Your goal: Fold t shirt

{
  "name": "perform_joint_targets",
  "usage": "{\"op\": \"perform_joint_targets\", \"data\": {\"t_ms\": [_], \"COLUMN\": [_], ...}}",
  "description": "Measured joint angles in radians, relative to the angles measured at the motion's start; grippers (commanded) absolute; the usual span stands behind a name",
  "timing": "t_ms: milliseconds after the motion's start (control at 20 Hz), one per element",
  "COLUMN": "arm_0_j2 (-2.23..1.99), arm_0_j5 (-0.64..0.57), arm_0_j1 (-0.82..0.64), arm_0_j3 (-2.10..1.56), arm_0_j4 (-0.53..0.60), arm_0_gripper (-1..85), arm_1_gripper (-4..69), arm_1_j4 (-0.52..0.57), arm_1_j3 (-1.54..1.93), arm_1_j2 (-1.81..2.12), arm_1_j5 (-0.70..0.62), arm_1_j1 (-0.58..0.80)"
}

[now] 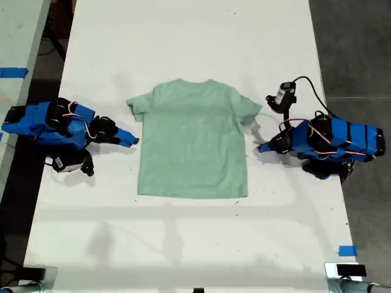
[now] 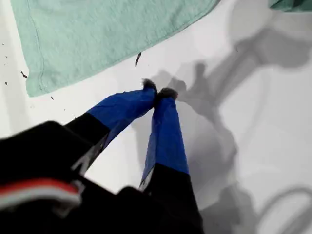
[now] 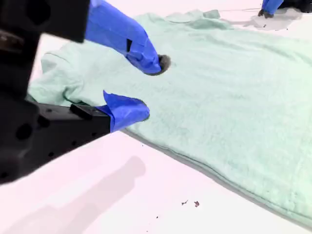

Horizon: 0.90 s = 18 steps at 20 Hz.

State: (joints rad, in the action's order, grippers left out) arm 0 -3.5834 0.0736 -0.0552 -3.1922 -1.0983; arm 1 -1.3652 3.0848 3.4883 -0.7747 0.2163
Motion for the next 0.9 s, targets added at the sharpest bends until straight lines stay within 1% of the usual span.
{"op": "perform_joint_targets", "data": {"t_ms": [550, 700, 800, 850, 900], "arm_0_j2": [0.000, 0.000, 0.000, 0.000, 0.000], "arm_0_j5": [0.000, 0.000, 0.000, 0.000, 0.000], "arm_0_j1": [0.000, 0.000, 0.000, 0.000, 0.000], "arm_0_j3": [0.000, 0.000, 0.000, 0.000, 0.000], "arm_0_j4": [0.000, 0.000, 0.000, 0.000, 0.000], "arm_0_gripper": [11.5, 11.5, 11.5, 11.5, 11.5], "arm_1_gripper": [2.4, 2.4, 2.4, 2.7, 3.3], "arm_1_j4": [0.000, 0.000, 0.000, 0.000, 0.000], "arm_1_j3": [0.000, 0.000, 0.000, 0.000, 0.000], "arm_1_j2": [0.000, 0.000, 0.000, 0.000, 0.000], "arm_1_j5": [0.000, 0.023, 0.081, 0.156, 0.267], "arm_1_j1": [0.000, 0.000, 0.005, 0.006, 0.006]}}
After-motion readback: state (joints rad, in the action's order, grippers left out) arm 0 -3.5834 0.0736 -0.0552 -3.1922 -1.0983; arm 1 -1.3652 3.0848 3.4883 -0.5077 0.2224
